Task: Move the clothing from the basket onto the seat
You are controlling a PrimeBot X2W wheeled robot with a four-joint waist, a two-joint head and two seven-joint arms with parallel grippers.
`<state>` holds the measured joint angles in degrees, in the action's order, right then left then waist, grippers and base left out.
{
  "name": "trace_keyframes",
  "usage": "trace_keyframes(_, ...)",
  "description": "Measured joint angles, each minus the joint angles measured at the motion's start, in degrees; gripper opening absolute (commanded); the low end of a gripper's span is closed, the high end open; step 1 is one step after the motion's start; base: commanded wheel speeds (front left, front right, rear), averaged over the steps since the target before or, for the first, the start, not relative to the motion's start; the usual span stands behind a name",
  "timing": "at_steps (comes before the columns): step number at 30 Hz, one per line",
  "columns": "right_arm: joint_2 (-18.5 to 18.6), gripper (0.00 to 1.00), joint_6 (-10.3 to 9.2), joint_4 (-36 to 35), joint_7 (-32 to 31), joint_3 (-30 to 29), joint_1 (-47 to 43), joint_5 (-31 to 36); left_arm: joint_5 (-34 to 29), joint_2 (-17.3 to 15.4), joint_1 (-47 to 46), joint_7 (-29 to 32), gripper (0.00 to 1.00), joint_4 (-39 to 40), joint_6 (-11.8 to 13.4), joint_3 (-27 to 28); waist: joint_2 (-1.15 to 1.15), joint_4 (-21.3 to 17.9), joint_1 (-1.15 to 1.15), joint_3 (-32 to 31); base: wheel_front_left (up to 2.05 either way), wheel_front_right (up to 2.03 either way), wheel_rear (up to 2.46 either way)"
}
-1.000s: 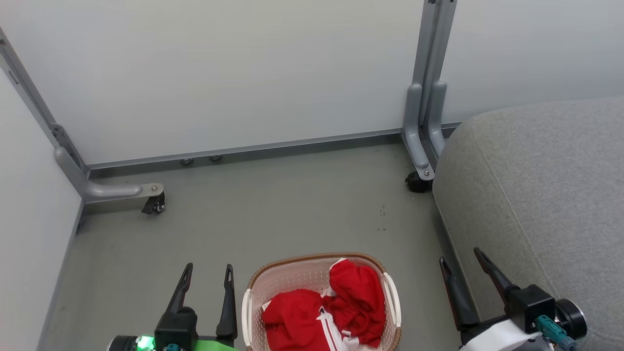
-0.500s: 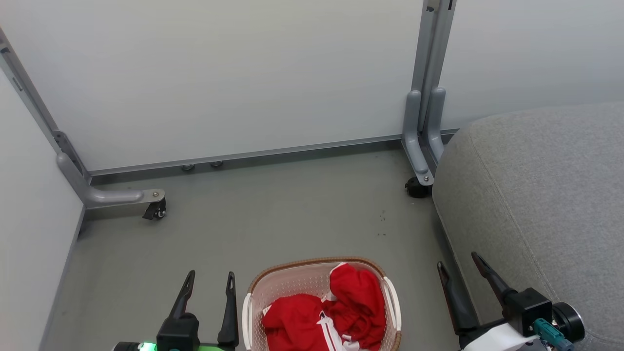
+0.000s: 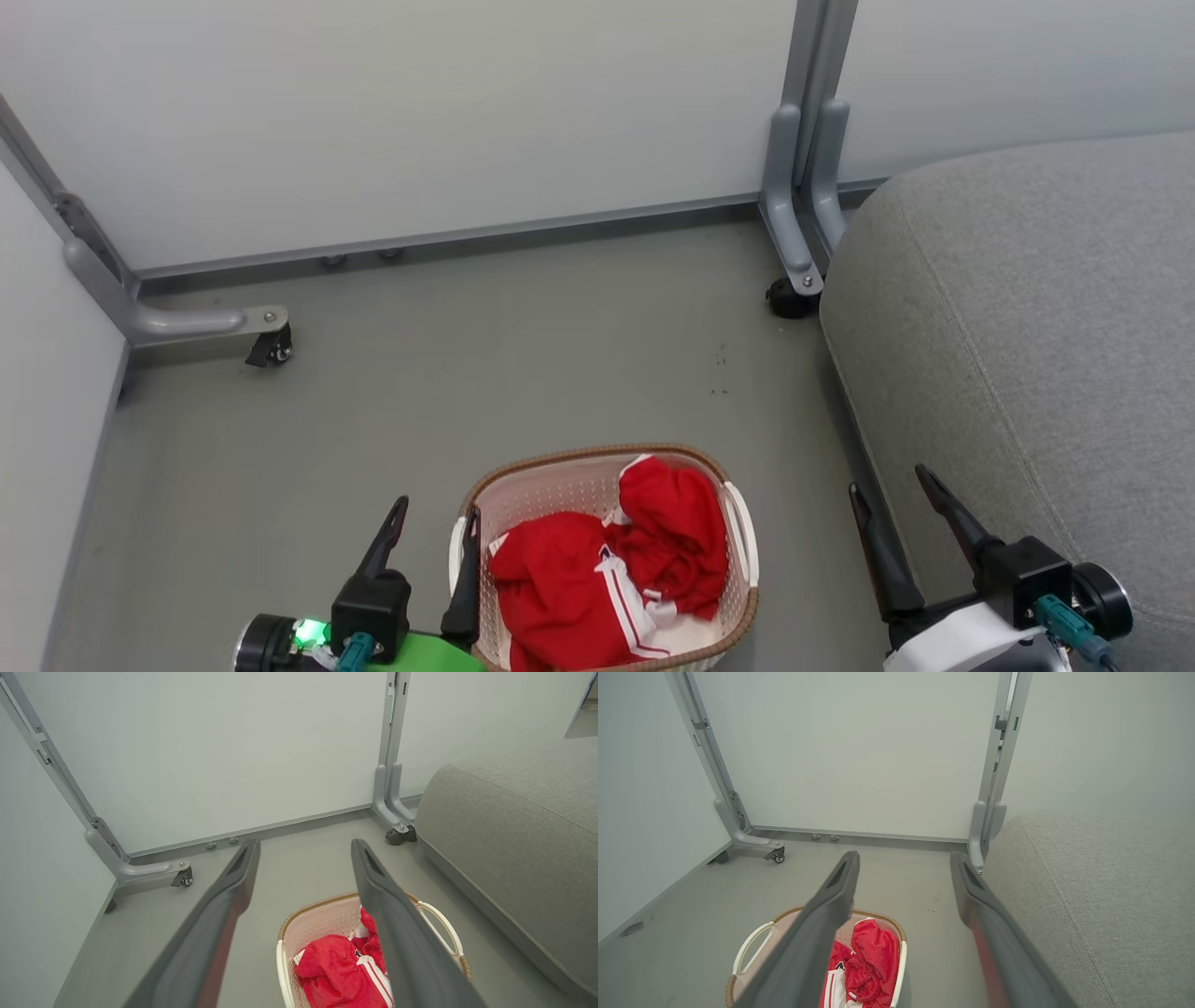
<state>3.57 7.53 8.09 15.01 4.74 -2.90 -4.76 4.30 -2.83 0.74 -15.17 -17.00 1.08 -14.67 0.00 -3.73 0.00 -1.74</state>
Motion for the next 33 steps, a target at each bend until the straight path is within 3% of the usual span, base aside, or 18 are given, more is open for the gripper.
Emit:
trace_keyframes(11, 0.5, 1.00, 0.00, -2.4, 0.1, -2.2, 7.2, -0.4, -2.7, 0.1, -15.0, 0.0, 1.00, -8.1, -4.2, -5.3, 0.00, -0.6, 0.00, 11.2, 0.00, 0.00, 0.00)
trace_keyframes(20, 1.2, 1.00, 0.00, -4.3, 0.1, -4.3, 13.7, -1.0, -5.8, -0.1, -31.4, 0.0, 1.00, -22.1, -7.7, -12.0, 0.00, -1.0, 0.01, 23.0, 0.00, 0.00, 0.00)
trace_keyframes(24, 1.8, 1.00, 0.00, -6.3, 0.1, -4.2, 16.9, -1.0, -7.3, -0.2, -39.8, 0.0, 1.00, -32.0, -8.4, -17.9, 0.00, -1.4, 0.01, 29.4, 0.00, 0.00, 0.00)
trace_keyframes(33, 2.2, 1.00, 0.00, -9.7, 0.1, -3.4, 22.0, -1.0, -7.5, -0.5, -53.1, 0.0, 1.00, -45.2, -8.4, -32.3, 0.00, -2.6, 0.01, 39.7, 0.00, 0.00, 0.00)
